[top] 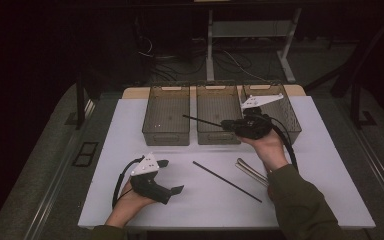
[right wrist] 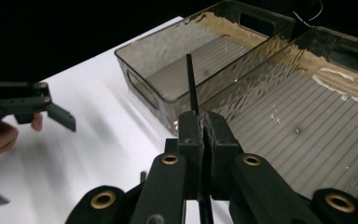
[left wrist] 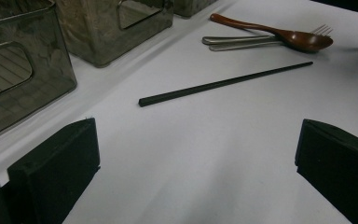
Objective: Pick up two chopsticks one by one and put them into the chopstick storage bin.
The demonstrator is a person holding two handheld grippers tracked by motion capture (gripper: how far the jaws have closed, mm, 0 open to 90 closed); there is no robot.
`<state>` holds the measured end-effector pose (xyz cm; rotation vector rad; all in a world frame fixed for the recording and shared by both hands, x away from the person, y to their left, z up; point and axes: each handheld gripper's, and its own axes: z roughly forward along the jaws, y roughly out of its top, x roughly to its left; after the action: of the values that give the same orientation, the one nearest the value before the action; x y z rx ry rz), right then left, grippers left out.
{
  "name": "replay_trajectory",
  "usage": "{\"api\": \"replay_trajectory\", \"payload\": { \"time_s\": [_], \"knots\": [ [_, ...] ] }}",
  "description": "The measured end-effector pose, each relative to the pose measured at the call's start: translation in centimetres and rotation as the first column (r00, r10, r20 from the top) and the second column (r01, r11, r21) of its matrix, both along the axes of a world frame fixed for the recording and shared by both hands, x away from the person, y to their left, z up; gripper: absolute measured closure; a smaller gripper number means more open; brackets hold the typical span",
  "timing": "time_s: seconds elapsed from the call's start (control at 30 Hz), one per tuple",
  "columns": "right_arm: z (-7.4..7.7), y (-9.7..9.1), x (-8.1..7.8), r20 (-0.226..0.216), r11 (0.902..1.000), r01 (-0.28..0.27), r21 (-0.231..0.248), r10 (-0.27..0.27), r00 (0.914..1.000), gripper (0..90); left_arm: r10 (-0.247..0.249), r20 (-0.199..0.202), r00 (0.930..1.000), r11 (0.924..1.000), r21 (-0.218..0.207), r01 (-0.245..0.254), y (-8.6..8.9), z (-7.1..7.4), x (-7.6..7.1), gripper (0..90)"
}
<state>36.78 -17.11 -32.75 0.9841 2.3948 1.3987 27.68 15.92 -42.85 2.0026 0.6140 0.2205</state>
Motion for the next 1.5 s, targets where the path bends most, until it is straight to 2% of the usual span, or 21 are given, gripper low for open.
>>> {"api": "replay_trajectory", "payload": {
  "time_s": [0.87,1.1,1.2,1.33,1.5],
  "knots": [
    [-0.9,5.6,4.8,-0.021,0.9974,0.063,-0.034,-0.064,0.9978,86.6,-0.014,-0.005,0.9999,0.9998,-0.011,0.014,-0.2,0.1,-0.2,0.0],
    [-1.2,7.5,6.1,-0.026,0.9952,0.077,-0.06,-0.079,0.9965,86.6,-0.018,0.003,0.9998,0.9998,-0.012,0.019,-0.1,0.2,-0.3,0.0],
    [-1.4,8.3,6.7,-0.027,0.9949,0.082,-0.059,-0.084,0.9961,86.5,-0.018,0.001,0.9998,0.9995,-0.025,0.018,-0.2,0.2,-0.4,0.0],
    [-1.7,9.8,7.5,-0.033,0.9928,0.079,-0.09,-0.082,0.9961,86.5,-0.026,0.001,0.9997,0.9996,-0.014,0.026,-0.2,0.2,-0.4,0.0],
    [-2.3,11.3,8.4,-0.047,0.9893,0.084,-0.119,-0.09,0.9948,86.5,-0.027,-0.001,0.9996,0.9994,-0.023,0.027,-0.2,0.2,-0.3,0.0]
  ]
}}
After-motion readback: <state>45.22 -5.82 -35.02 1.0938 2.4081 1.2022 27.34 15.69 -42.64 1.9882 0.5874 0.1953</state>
